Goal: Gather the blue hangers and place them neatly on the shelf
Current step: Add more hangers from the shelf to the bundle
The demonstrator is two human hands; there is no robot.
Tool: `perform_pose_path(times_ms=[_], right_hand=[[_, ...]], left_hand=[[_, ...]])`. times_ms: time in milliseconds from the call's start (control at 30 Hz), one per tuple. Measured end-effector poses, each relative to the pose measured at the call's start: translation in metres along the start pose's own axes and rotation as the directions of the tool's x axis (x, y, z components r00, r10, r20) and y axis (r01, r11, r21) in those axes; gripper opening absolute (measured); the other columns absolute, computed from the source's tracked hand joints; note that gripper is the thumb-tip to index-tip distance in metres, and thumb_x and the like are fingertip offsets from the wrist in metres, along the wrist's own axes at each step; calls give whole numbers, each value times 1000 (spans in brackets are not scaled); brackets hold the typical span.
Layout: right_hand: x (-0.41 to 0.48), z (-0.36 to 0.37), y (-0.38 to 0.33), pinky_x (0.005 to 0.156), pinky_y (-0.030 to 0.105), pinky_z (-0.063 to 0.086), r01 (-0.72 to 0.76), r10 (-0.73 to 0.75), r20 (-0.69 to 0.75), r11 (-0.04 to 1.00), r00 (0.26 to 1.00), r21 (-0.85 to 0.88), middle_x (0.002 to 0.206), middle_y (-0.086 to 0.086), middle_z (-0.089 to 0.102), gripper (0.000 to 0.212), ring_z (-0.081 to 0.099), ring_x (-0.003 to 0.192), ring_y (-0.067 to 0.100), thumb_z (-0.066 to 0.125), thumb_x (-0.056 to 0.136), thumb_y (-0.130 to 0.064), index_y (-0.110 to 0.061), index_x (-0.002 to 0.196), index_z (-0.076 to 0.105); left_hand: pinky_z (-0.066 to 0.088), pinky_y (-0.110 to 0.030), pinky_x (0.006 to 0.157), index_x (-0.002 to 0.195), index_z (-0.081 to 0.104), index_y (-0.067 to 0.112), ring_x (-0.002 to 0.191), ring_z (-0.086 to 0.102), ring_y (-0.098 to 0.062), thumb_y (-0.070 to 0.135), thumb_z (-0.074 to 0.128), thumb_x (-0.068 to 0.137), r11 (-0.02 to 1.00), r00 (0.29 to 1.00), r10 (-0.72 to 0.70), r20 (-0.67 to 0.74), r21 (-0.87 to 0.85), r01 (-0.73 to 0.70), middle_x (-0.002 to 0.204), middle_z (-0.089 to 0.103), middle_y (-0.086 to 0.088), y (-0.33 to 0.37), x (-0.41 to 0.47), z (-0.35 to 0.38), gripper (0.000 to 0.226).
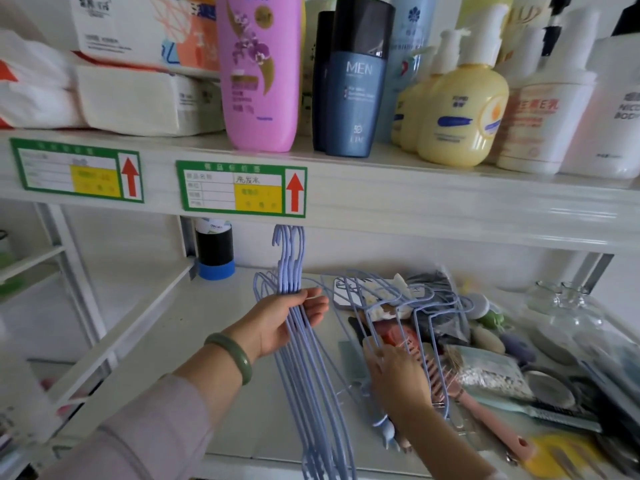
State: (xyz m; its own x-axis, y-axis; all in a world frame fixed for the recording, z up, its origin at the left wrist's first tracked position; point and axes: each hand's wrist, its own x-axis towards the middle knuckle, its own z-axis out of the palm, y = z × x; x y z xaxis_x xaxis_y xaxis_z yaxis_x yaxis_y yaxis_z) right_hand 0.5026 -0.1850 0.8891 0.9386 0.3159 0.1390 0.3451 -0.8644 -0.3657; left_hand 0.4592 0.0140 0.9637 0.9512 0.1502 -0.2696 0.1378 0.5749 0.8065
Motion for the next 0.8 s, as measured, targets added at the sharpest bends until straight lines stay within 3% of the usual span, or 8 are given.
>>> perform_pose_path(times_ms=[67,167,233,333,400,500,667,800], right_hand=[[19,7,11,70,27,52,-105,118,107,987,987,-124,100,7,70,24,65,85,21,43,91,-13,-8,98,66],[26,16,16,58,21,46,-171,204,213,972,955,-163,98,7,72,23,66,76,18,45,90,-9,-7,99,66],[28,15,15,45,17,38,-208,219,156,974,963,-87,92,7,72,21,55,58,13,46,90,-12,-7,96,66],[28,9,6,42,21,36,-221,212,92,969,973,111,81,6,69,21,56,60,18,41,92,-17,-10,90,61],[24,4,-3,47,25,44,-184,159,103,932,982,311,63,-1,58,21,56,57,18,41,93,-24,-17,80,56],[12,-14,-23,41,19,35,-57,42,43,882,998,468,55,-6,47,22,44,47,9,43,94,-26,-20,73,48],[-21,-33,-47,50,29,28,97,-98,-29,828,995,552,58,4,49,33,41,51,15,42,96,-26,-7,71,52],[-38,-32,-41,53,30,30,169,-194,-1,850,981,500,61,3,49,34,43,55,17,42,96,-27,-4,73,51]], left_hand=[[60,-24,55,88,63,-1,58,73,-15,5,38,97,1000,1000,-11,10,-3,11,65,75,-10,0,-1,0,27],[60,-26,56,93,63,-2,61,74,-16,3,38,96,999,1000,-16,25,36,15,68,76,-11,-2,-2,1,25],[61,-27,58,103,61,-5,65,75,-18,1,38,96,998,999,-18,34,55,16,71,76,-12,-3,0,2,25],[61,-28,62,110,58,-8,70,75,-19,-1,36,95,998,998,-25,51,64,22,77,77,-14,-4,2,3,27],[61,-28,64,112,56,-8,73,74,-20,-3,36,95,995,998,-27,50,100,22,84,75,-15,-5,1,5,27],[61,-27,64,120,52,-8,82,68,-24,-4,36,95,985,1000,-24,19,173,21,95,67,-17,-6,1,10,30],[61,-28,57,123,52,-6,63,71,-19,-4,46,90,986,1000,-4,23,165,0,78,73,-13,-8,3,22,33],[61,-32,66,98,62,0,68,75,-20,5,42,94,1000,995,-12,97,26,9,74,76,-11,-3,7,28,20]])
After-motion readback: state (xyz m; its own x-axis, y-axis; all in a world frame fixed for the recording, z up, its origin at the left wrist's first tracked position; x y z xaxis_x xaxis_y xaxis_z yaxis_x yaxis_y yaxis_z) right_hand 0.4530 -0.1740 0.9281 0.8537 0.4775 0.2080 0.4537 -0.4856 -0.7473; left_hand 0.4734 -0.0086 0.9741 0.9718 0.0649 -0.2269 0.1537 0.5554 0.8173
